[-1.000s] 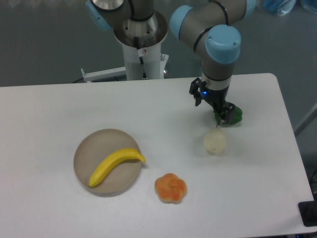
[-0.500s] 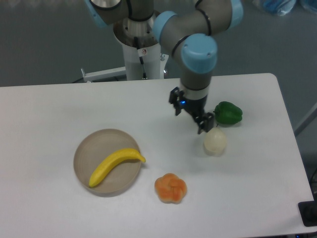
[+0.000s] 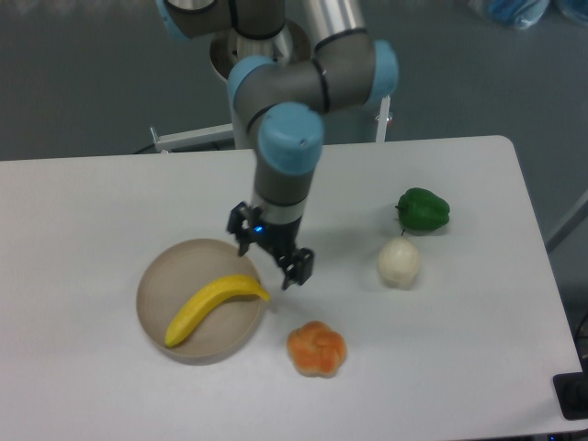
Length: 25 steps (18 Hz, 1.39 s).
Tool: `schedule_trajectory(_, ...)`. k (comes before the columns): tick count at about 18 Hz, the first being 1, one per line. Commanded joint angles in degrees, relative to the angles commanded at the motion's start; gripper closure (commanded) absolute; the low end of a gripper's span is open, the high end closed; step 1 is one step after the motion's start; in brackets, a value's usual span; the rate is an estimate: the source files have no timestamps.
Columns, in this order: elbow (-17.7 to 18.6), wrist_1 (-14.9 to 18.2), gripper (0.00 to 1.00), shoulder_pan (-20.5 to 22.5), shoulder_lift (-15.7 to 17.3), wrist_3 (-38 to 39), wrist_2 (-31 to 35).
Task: Pick up the banana from the plate
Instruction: 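Move the gripper from beside the green pepper toward the banana on the plate, then lower the open gripper onto the yellow banana and close on it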
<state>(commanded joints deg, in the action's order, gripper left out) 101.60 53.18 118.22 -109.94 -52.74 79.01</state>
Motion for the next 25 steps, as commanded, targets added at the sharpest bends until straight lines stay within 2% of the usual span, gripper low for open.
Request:
schedule_trajectory(2,0.17,-2.45,0.0,-0.7,-1.49,0.44,0.0)
schedule_trajectory(4,0.09,-4.65,0.0,-3.16,-3.25,2.89,1.31)
schedule_trajectory(9,0.53,-5.1,0.0,-5.37,-6.07,3.25,4.22)
schedule_trajectory(18,1.06,-5.19,0.0,-6.69,-8.09,4.13,4.48)
schedule_trajectory(19,1.05,-5.28,0.07,-6.69,-8.18,4.13,4.48)
schedule_trajectory(21,0.97,-5.19,0.39,-6.69,-7.75,4.22,4.48)
schedule_trajectory(23,0.97,-5.1,0.59,-6.69,-7.22,4.22,4.48)
schedule_trajectory(24,0.79,-5.1,0.64,-6.69,-6.87,4.31,4.48)
schedule_trajectory(25,0.7,-4.93,0.64,-6.69,-6.69,4.4,4.48)
